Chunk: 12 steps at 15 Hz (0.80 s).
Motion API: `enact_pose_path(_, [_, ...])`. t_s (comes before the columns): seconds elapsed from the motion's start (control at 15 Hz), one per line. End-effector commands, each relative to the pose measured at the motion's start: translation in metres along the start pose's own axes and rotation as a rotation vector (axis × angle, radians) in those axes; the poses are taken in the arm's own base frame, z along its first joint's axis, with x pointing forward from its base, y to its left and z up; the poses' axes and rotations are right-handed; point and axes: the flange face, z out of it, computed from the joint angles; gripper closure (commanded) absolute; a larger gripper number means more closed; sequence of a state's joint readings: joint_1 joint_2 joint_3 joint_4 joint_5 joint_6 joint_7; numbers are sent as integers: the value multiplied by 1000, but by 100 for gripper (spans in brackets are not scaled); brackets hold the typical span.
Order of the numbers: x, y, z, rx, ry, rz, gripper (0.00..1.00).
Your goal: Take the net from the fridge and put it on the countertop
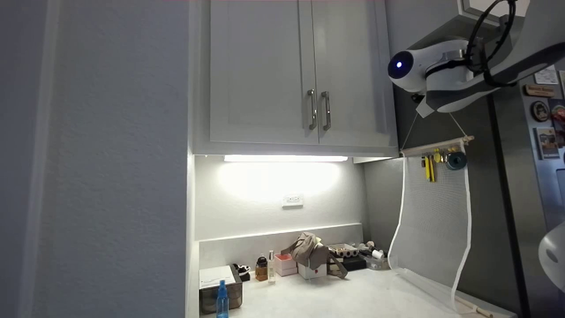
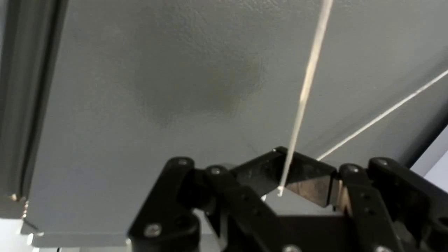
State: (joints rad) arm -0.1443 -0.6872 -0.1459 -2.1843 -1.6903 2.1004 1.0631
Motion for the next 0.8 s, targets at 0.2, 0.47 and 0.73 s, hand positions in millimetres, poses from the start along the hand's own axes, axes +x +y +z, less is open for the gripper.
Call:
enact_pose_path(0.2, [7,11,-8,-25,-11,14,52])
enact_pose_path(0.47, [7,16,-8,-37,-16,20,20])
enact_pose_path(0.73, [6,20,-4,-42,-21,26,0])
